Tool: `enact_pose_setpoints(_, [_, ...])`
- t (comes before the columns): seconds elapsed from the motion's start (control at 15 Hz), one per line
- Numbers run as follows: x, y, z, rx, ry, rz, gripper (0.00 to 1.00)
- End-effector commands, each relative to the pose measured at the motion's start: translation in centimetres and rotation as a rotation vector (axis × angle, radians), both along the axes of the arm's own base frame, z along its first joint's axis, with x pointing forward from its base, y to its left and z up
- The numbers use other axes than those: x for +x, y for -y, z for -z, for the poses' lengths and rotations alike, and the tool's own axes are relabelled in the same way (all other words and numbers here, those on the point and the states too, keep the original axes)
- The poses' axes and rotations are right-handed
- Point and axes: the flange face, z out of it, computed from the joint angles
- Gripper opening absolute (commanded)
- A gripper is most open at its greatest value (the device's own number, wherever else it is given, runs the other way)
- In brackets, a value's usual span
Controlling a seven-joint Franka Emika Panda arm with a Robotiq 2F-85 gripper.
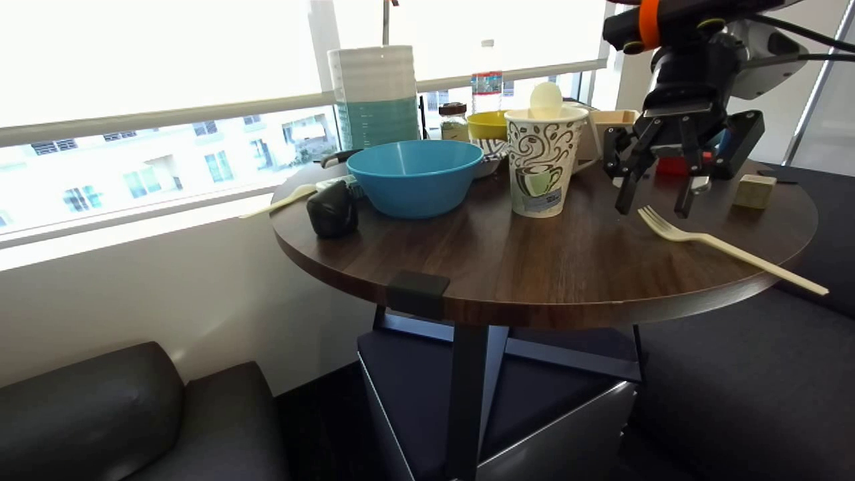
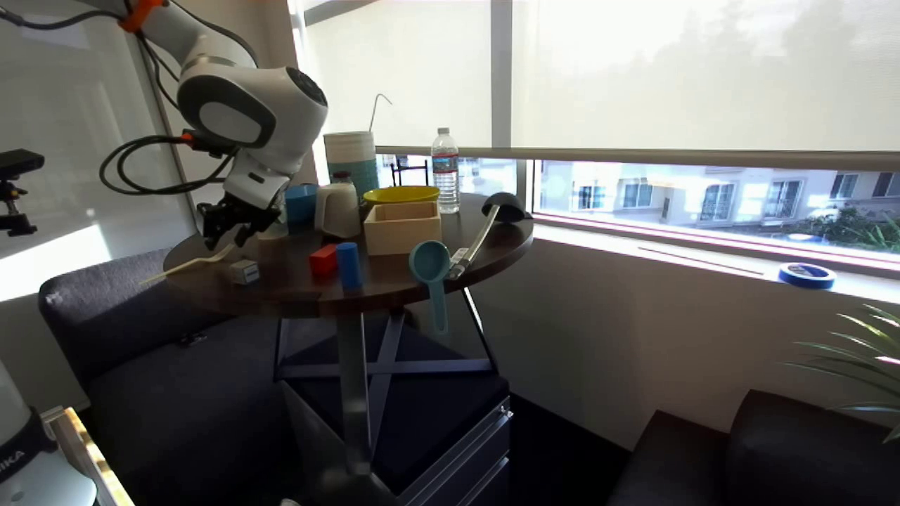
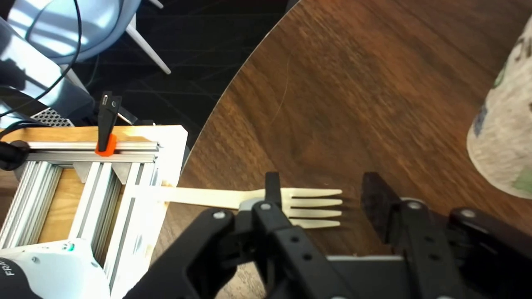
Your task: Put the spoon and fork in the cup
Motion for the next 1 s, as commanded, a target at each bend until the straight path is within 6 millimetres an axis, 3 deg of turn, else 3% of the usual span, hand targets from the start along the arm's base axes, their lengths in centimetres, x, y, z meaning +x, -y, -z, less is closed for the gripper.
enact_pose_setpoints(0.0, [-0.1,0.1,0.3,-0.009,-0.027,-0.005,0.23])
enact_pose_setpoints(0.2, [0.0,0.1,0.4,-0.013,-0.030,-0.003,0.02])
enact_pose_setpoints(0.27, [0.0,0.2,0.3,-0.013,-0.028,-0.003,0.00])
enact_pose_setpoints(0.6, [-0.1,0.5,-1.4,-0.010,-0.002,-0.002,0.00])
enact_pose_setpoints(0.73, [-0.4,0.6,-3.1,-0.014,0.031,-0.011,0.00])
enact_pose_setpoints(0.93, [-1.2,0.4,-7.2,-0.041,0.123,-0.042,0.01])
